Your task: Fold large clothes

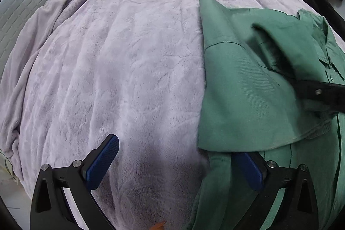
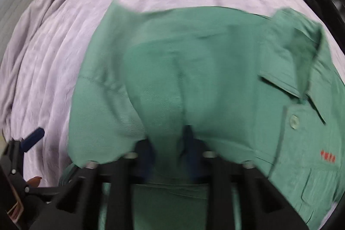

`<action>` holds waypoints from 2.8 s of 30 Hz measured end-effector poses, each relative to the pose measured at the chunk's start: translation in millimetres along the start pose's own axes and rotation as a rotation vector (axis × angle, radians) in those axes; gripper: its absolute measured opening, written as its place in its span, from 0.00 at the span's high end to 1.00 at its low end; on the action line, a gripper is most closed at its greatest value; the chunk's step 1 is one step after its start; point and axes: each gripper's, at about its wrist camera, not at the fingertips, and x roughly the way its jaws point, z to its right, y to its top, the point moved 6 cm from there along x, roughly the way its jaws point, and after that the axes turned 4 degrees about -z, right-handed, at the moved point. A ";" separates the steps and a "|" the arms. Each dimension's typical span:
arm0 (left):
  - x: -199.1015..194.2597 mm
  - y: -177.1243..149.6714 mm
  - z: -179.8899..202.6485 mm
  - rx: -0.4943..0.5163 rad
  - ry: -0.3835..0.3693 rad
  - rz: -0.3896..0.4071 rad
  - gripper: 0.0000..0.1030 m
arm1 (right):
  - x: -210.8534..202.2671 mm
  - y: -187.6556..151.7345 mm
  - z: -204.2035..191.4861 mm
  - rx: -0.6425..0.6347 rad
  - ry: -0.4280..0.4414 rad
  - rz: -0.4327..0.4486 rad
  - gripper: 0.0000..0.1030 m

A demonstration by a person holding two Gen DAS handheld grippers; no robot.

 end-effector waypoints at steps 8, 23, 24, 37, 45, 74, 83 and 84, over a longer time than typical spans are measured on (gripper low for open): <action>1.2 10.7 -9.8 -0.003 0.071 0.026 0.00 | -99.2 -37.8 154.0 0.402 0.143 0.229 0.84; -35.4 -6.0 -37.3 0.081 0.005 -0.033 0.00 | -57.7 -109.3 246.3 0.729 0.384 0.166 0.33; -38.5 1.1 -37.4 0.067 -0.003 -0.019 0.00 | -58.3 -107.1 244.9 0.719 0.389 0.159 0.33; 25.4 79.0 56.4 0.116 -0.033 0.022 0.00 | -86.9 -50.2 234.1 0.384 0.205 0.211 0.93; 12.7 65.3 36.6 0.110 -0.007 -0.027 0.00 | -58.6 -111.1 274.2 0.524 0.086 0.108 0.88; -117.8 -38.8 181.7 0.375 -0.175 -0.135 0.00 | -134.7 -219.5 230.9 0.657 0.183 0.038 0.20; -122.4 -48.1 225.3 0.442 -0.180 -0.159 0.00 | -141.9 -224.7 247.8 0.675 0.229 0.072 0.07; -123.3 -48.9 231.1 0.452 -0.177 -0.158 0.00 | -142.5 -225.0 250.5 0.675 0.233 0.075 0.07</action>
